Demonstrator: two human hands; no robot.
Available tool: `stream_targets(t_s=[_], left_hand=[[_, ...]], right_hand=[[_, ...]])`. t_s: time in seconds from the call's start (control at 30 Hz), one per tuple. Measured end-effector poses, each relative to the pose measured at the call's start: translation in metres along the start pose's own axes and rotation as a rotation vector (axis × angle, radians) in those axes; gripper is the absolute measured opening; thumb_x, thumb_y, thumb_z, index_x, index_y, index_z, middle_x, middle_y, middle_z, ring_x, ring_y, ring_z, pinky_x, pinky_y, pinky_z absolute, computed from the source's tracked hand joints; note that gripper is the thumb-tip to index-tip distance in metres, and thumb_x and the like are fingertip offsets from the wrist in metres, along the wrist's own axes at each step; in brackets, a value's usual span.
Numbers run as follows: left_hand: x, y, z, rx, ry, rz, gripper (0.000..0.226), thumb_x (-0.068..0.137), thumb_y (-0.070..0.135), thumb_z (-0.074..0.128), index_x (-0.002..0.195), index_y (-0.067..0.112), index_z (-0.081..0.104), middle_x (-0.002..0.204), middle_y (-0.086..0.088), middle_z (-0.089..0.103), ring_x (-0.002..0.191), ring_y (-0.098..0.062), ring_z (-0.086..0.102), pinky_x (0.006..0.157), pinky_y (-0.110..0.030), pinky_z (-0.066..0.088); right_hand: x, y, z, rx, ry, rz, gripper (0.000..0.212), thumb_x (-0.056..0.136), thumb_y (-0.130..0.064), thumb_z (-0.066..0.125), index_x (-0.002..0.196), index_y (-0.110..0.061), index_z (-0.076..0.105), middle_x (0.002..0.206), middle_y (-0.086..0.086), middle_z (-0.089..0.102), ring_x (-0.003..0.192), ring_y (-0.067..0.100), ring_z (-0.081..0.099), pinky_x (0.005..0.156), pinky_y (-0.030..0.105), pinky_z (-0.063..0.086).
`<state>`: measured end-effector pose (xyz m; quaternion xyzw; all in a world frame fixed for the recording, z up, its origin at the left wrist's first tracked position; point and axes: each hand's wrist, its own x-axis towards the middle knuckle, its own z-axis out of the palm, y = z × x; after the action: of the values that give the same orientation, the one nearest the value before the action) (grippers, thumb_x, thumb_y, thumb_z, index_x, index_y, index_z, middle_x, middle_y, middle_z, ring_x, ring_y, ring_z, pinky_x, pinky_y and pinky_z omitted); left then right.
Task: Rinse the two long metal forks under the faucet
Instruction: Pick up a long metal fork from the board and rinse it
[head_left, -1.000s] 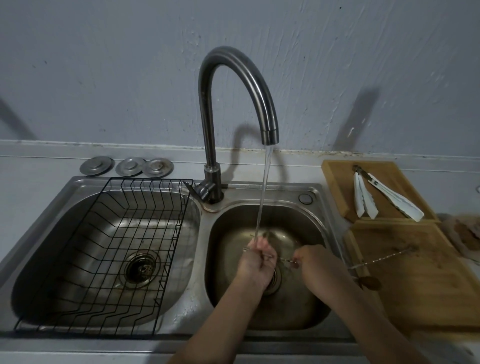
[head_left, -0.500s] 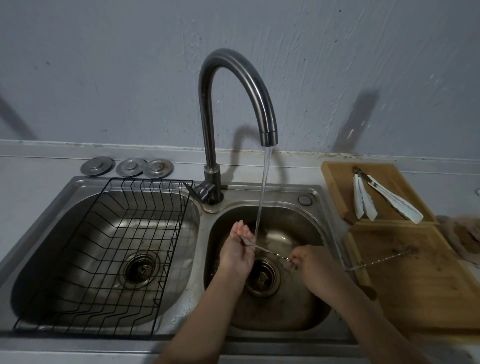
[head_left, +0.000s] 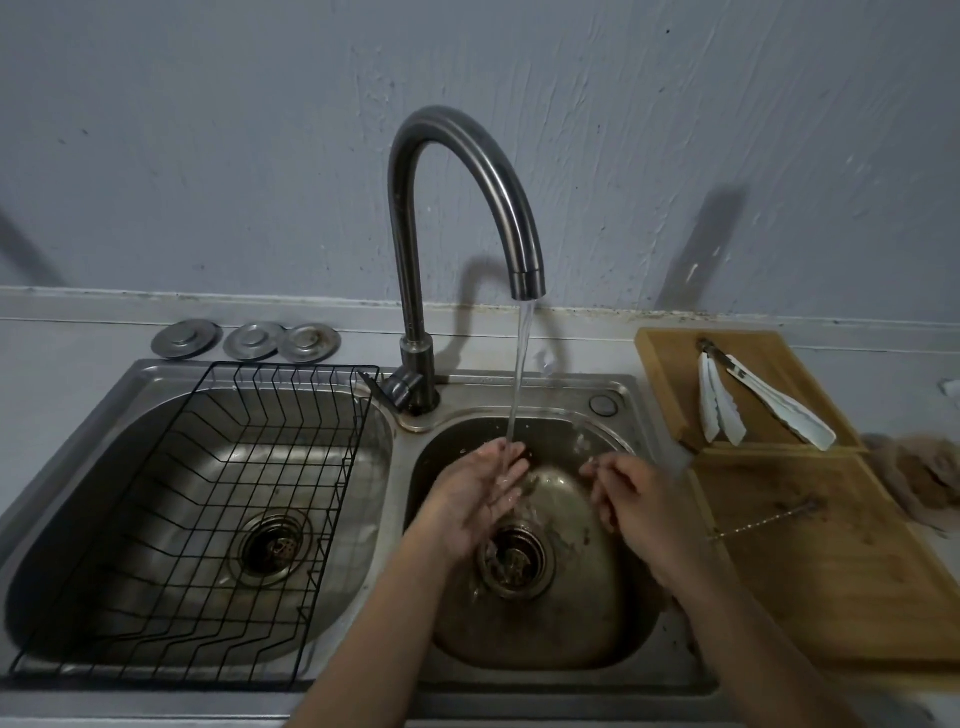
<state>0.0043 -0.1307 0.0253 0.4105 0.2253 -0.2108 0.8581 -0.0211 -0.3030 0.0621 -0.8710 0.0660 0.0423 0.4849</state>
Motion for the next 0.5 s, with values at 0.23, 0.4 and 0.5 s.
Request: stream_targets(t_s=[0.23, 0.4, 0.5], left_hand=[[0.005, -0.013, -0.019, -0.147, 0.2, -0.073, 0.036, 0.098, 0.007, 0.038, 0.134, 0.011, 0.046, 0.097, -0.004, 0.066, 0.09, -0.015, 0.062, 0.087, -0.034, 0.047], [-0.008, -0.052, 0.008, -0.237, 0.152, -0.235, 0.051, 0.09, -0.019, 0.023, 0.129, 0.002, 0.047, 0.112, -0.015, 0.062, 0.119, -0.027, 0.055, 0.09, -0.036, 0.046], [-0.014, -0.064, 0.027, -0.193, -0.058, -0.178, 0.033, 0.09, 0.003, 0.053, 0.122, 0.008, 0.056, 0.099, -0.007, 0.065, 0.081, -0.015, 0.061, 0.071, -0.025, 0.054]], right_hand=[[0.01, -0.02, -0.009, 1.024, 0.273, 0.04, 0.011, 0.095, -0.004, 0.039, 0.095, -0.007, 0.05, 0.082, 0.008, 0.058, 0.076, 0.018, 0.066, 0.076, 0.035, 0.057], [0.004, -0.014, 0.011, 1.15, 0.281, 0.014, 0.02, 0.093, 0.004, 0.039, 0.082, -0.012, 0.046, 0.073, 0.007, 0.068, 0.081, 0.023, 0.07, 0.077, 0.035, 0.058], [0.0, -0.005, 0.022, 1.135, 0.251, 0.037, 0.015, 0.092, 0.004, 0.041, 0.084, -0.003, 0.051, 0.084, 0.015, 0.067, 0.09, 0.027, 0.069, 0.076, 0.033, 0.058]])
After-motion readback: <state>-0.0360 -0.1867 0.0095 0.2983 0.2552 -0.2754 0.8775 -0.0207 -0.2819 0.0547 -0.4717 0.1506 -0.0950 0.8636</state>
